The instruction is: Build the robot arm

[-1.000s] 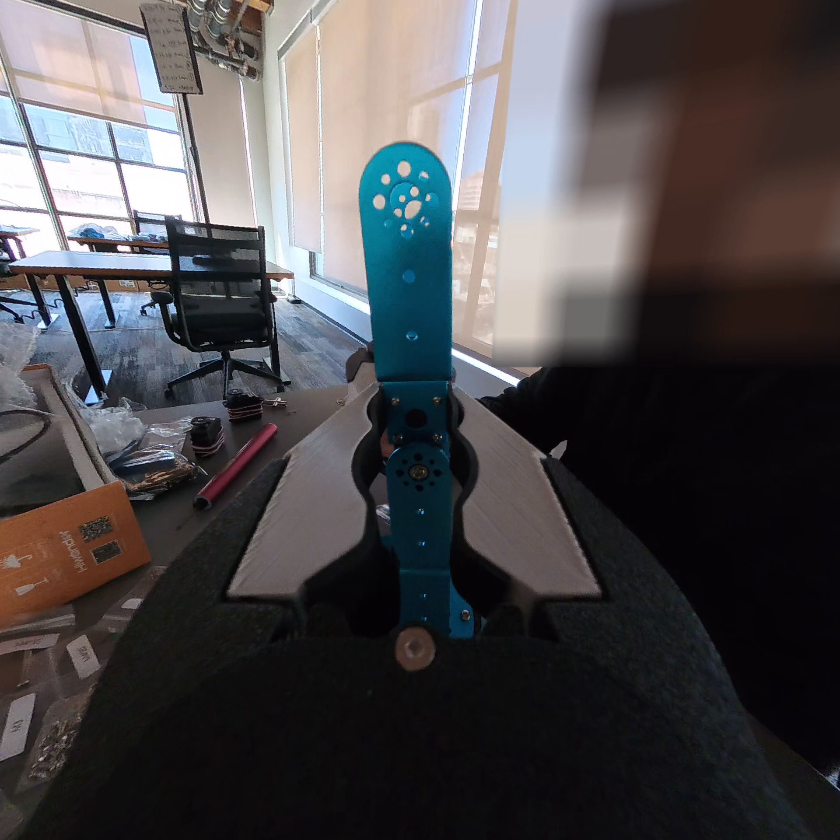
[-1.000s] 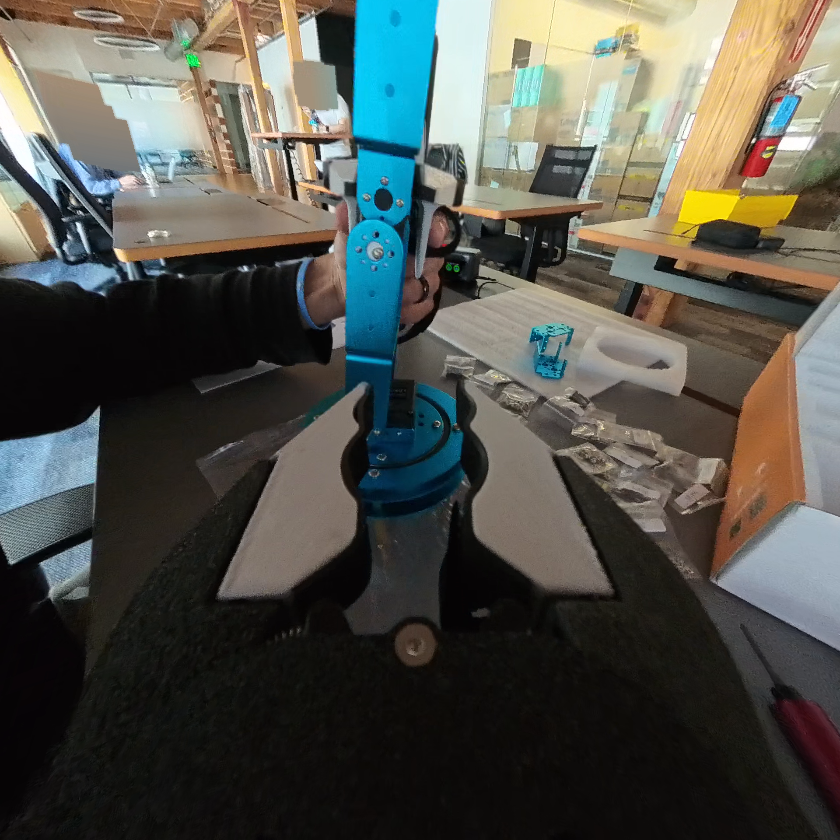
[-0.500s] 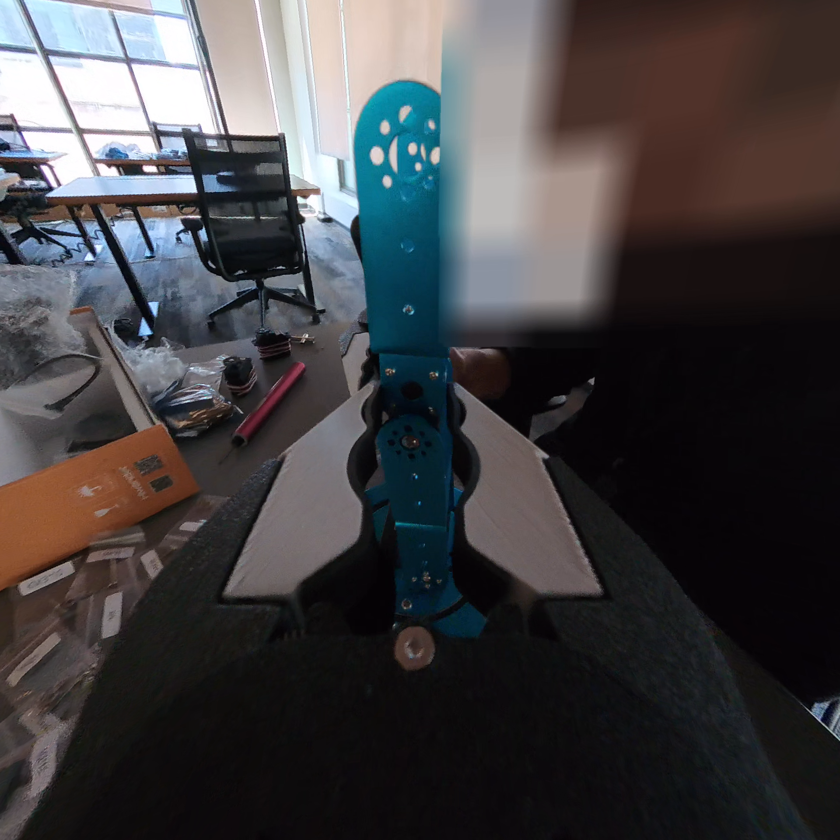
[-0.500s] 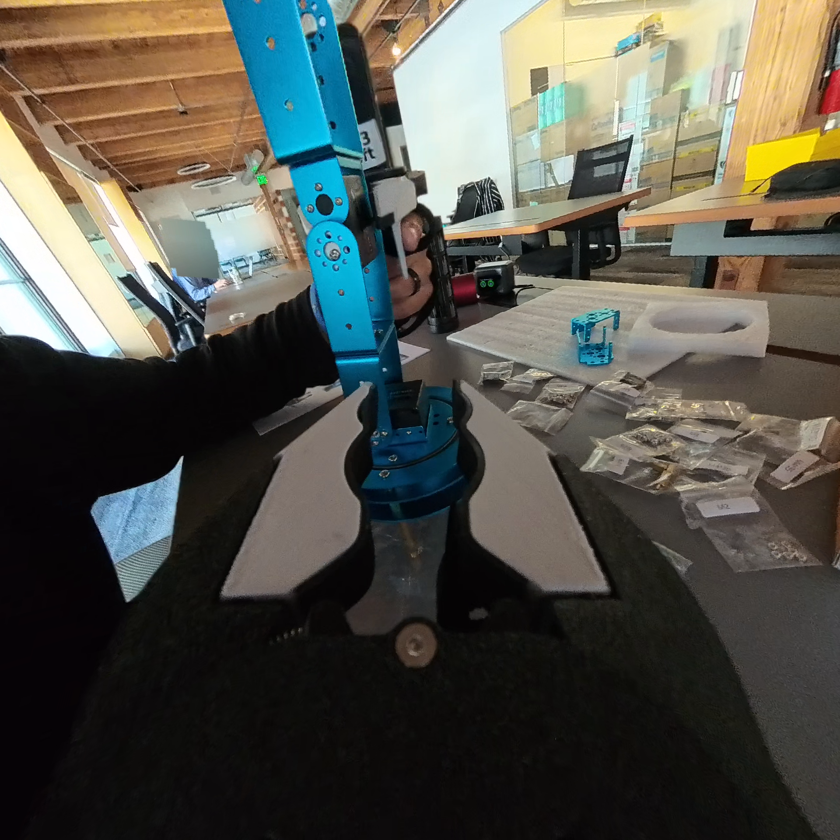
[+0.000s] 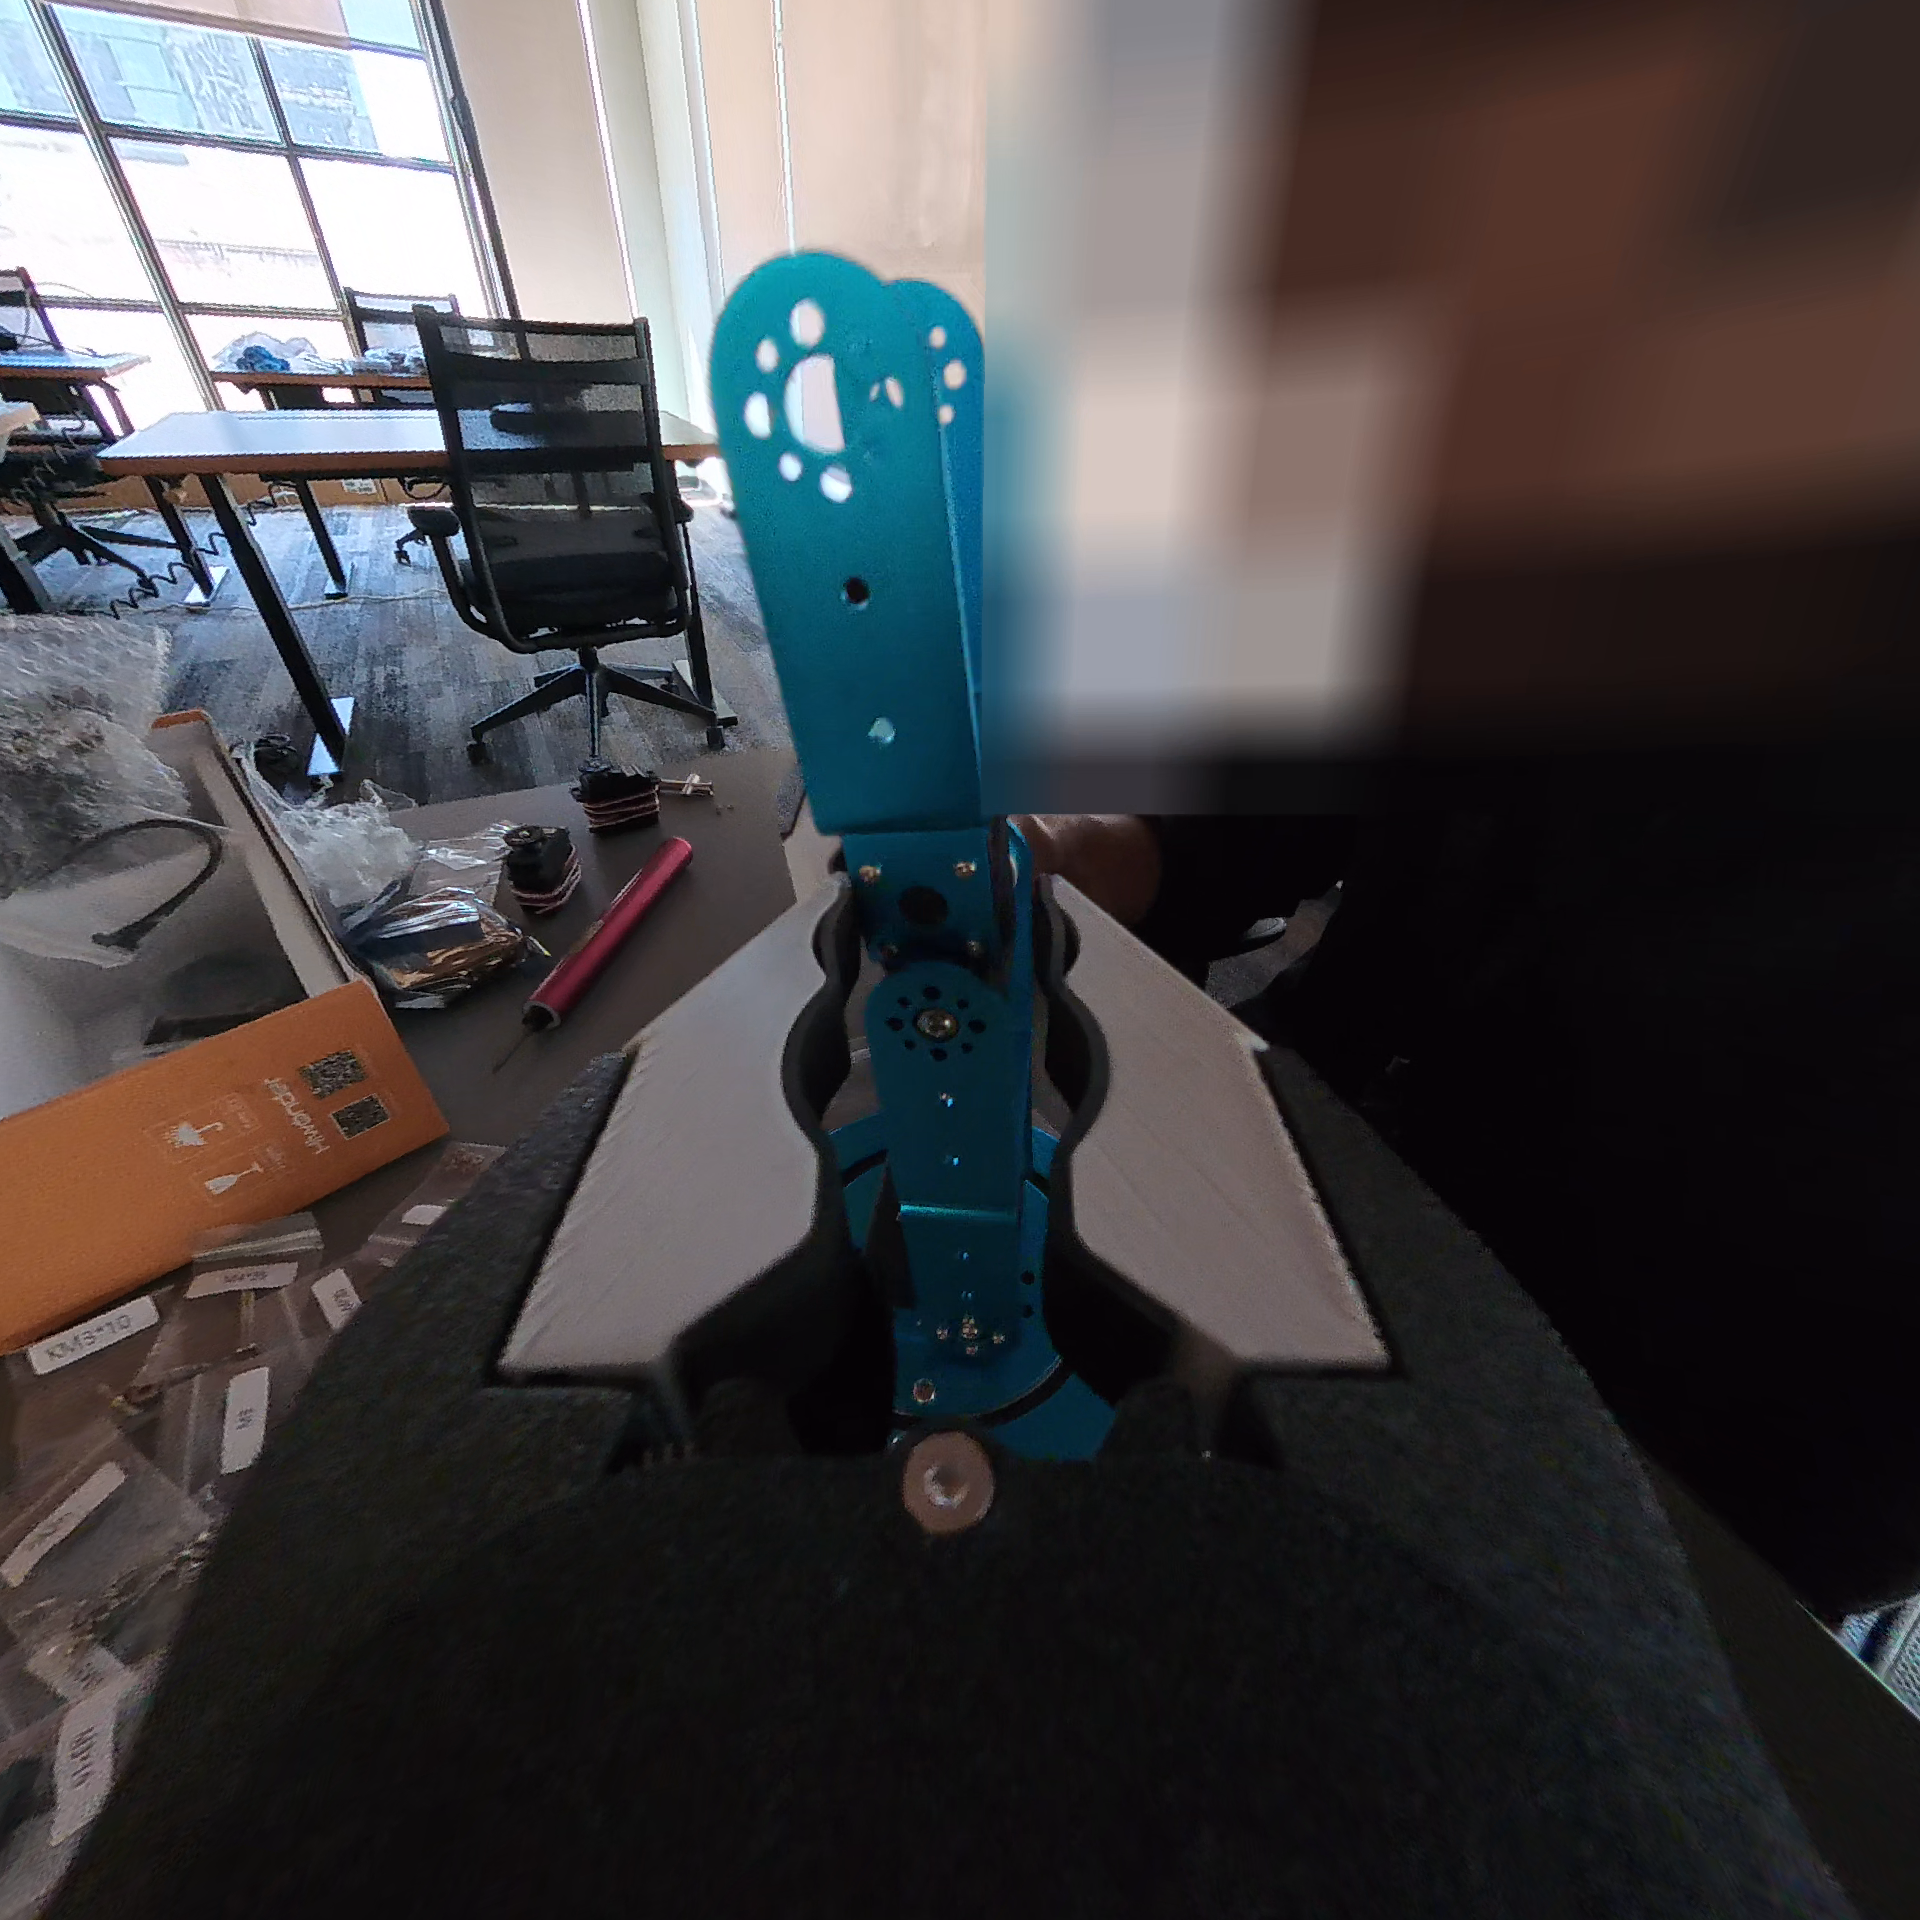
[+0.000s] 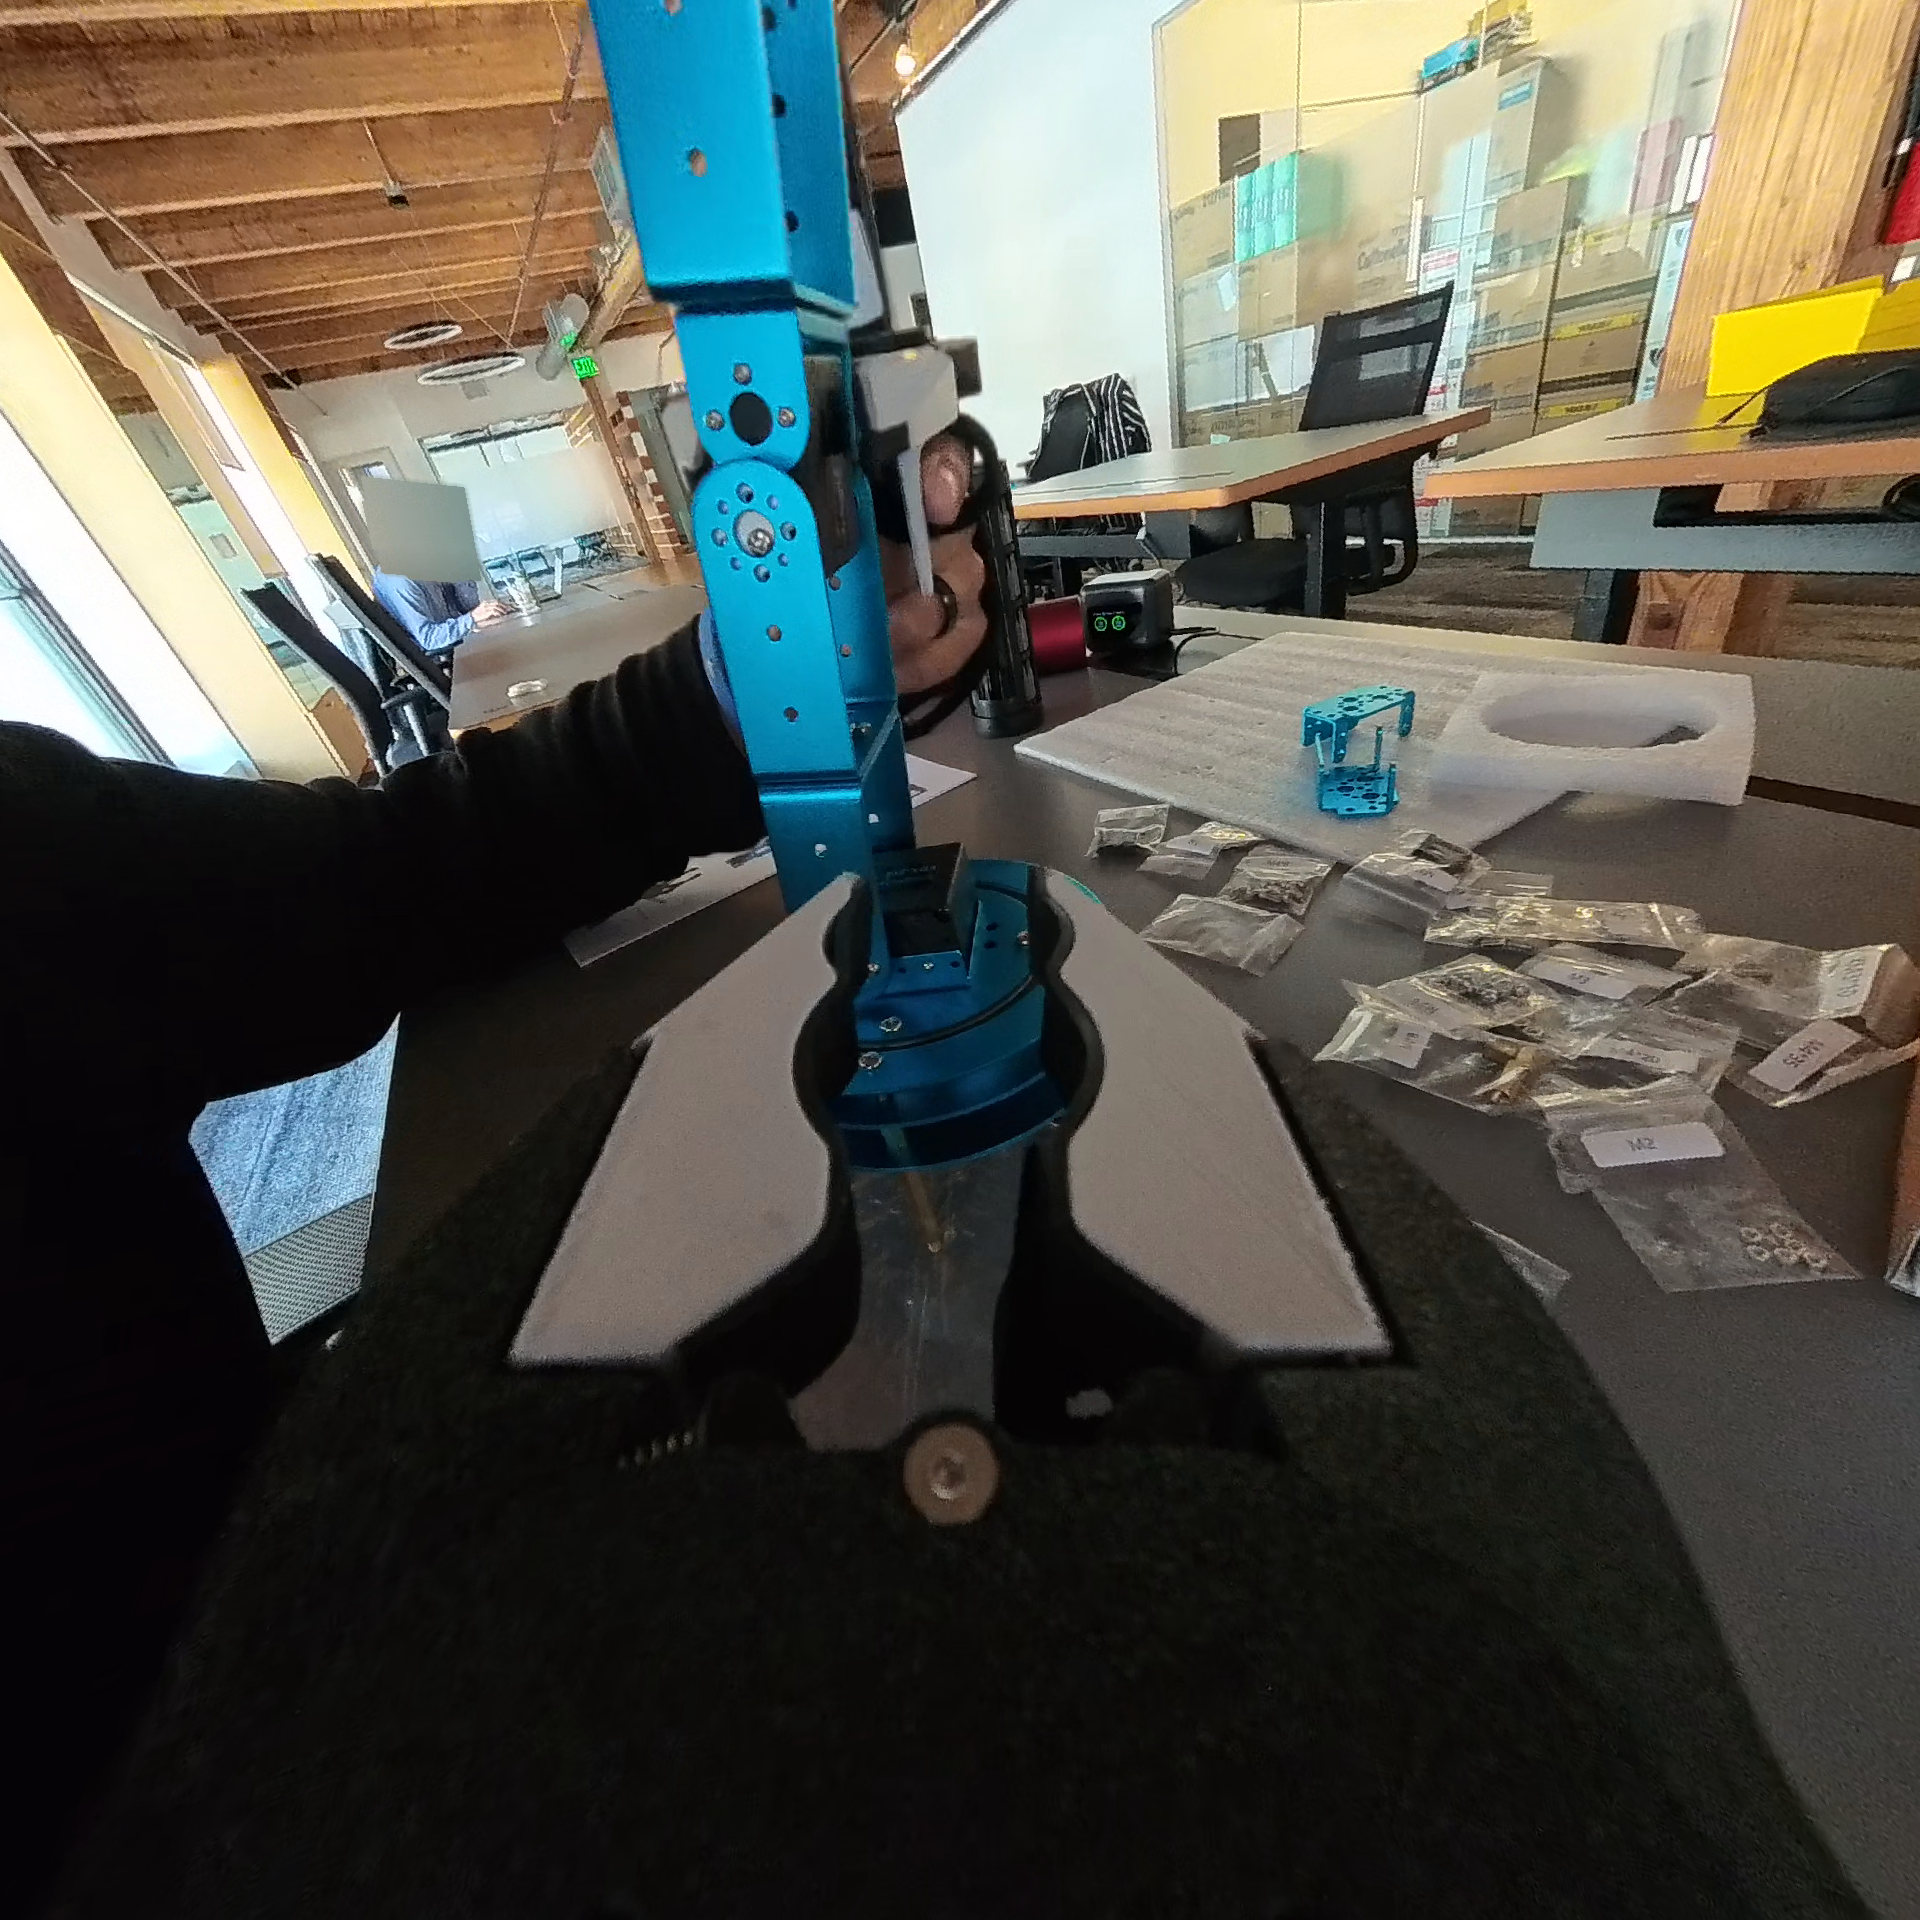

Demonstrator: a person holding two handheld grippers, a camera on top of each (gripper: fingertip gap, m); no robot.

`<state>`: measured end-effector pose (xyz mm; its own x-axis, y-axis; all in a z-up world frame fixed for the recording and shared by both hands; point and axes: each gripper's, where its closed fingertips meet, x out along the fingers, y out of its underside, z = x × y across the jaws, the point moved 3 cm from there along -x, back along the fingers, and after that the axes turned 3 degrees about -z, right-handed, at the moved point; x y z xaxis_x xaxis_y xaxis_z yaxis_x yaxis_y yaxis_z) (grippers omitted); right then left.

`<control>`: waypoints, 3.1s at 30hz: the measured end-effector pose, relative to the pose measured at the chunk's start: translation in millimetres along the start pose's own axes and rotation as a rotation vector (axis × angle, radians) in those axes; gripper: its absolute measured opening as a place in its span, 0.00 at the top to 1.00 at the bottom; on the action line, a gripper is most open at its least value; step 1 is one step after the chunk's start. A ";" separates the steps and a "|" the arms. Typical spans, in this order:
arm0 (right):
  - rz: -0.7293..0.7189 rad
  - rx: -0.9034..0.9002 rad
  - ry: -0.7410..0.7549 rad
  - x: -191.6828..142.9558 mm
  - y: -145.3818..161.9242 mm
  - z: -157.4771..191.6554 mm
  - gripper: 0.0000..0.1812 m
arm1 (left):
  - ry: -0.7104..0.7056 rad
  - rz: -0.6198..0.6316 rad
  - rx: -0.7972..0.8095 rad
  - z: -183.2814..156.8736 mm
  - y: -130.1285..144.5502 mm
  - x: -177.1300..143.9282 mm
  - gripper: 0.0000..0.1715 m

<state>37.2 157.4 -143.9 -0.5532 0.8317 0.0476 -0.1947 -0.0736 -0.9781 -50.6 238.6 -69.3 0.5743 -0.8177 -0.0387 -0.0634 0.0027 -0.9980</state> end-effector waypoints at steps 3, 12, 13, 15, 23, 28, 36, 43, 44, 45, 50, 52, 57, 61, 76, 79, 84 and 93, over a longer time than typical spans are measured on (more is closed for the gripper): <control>0.000 0.002 0.001 -0.6 0.2 -0.2 0.84 | -0.026 0.016 0.020 -0.2 -2.1 0.0 0.81; 0.009 0.011 -0.006 0.6 2.2 -0.1 0.84 | -0.050 0.016 0.022 4.9 -0.6 2.6 0.81; 0.013 0.005 -0.001 0.7 2.9 -0.5 0.85 | -0.049 0.014 0.021 4.8 -0.6 2.5 0.81; 0.020 -0.002 0.008 1.0 4.0 -1.9 0.85 | -0.045 0.001 0.016 5.3 -0.3 3.0 0.81; 0.041 -0.009 0.026 1.8 7.2 -5.6 0.85 | -0.064 0.039 0.052 3.5 -0.6 2.2 0.81; 0.061 -0.024 0.039 2.6 10.5 -7.1 0.85 | -0.079 0.067 0.072 2.8 0.6 2.0 0.80; 0.090 -0.060 0.037 4.5 14.6 -4.0 0.85 | -0.084 0.119 0.080 2.7 5.9 -1.0 0.78; 0.075 -0.079 0.002 5.4 11.1 2.7 0.85 | -0.058 0.073 0.052 1.9 2.4 -1.0 0.78; 0.050 -0.083 -0.012 5.5 5.9 4.7 0.84 | -0.051 0.064 0.047 1.2 1.3 -1.3 0.78; 0.022 -0.090 -0.011 5.9 -0.3 5.2 0.83 | -0.047 0.056 0.047 0.5 -0.1 -1.7 0.78; -0.061 -0.151 0.016 22.2 -48.1 26.7 0.69 | -0.053 0.011 0.064 -2.6 -11.5 -3.8 0.79; -0.083 -0.243 0.058 34.1 -72.4 41.7 0.70 | -0.064 0.017 0.075 -2.5 -12.2 -3.1 0.80; -0.071 -0.378 0.129 58.2 -102.4 51.9 0.80 | -0.083 0.014 0.085 -2.0 -15.3 -3.6 0.80; -0.063 -0.293 0.076 60.7 -103.8 50.4 0.82 | -0.097 0.019 0.100 -2.7 -17.5 -5.0 0.80; -0.080 -0.220 0.053 51.4 -98.0 45.4 0.81 | -0.133 0.011 0.123 -3.6 -25.3 -9.5 0.80; -0.079 -0.224 0.054 52.4 -97.2 45.8 0.81 | -0.138 0.011 0.126 -3.6 -26.4 -9.8 0.80; -0.076 -0.232 0.064 52.5 -97.8 44.9 0.81 | -0.152 0.015 0.129 -2.0 -26.0 -11.7 0.79; -0.080 -0.232 0.063 52.2 -100.9 43.3 0.83 | -0.166 0.017 0.131 0.1 -26.1 -12.3 0.78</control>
<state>-7.1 184.4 -34.0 -0.4903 0.8631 0.1210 -0.0404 0.1162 -0.9924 -55.9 248.7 -42.8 0.7014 -0.7108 -0.0525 0.0263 0.0995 -0.9947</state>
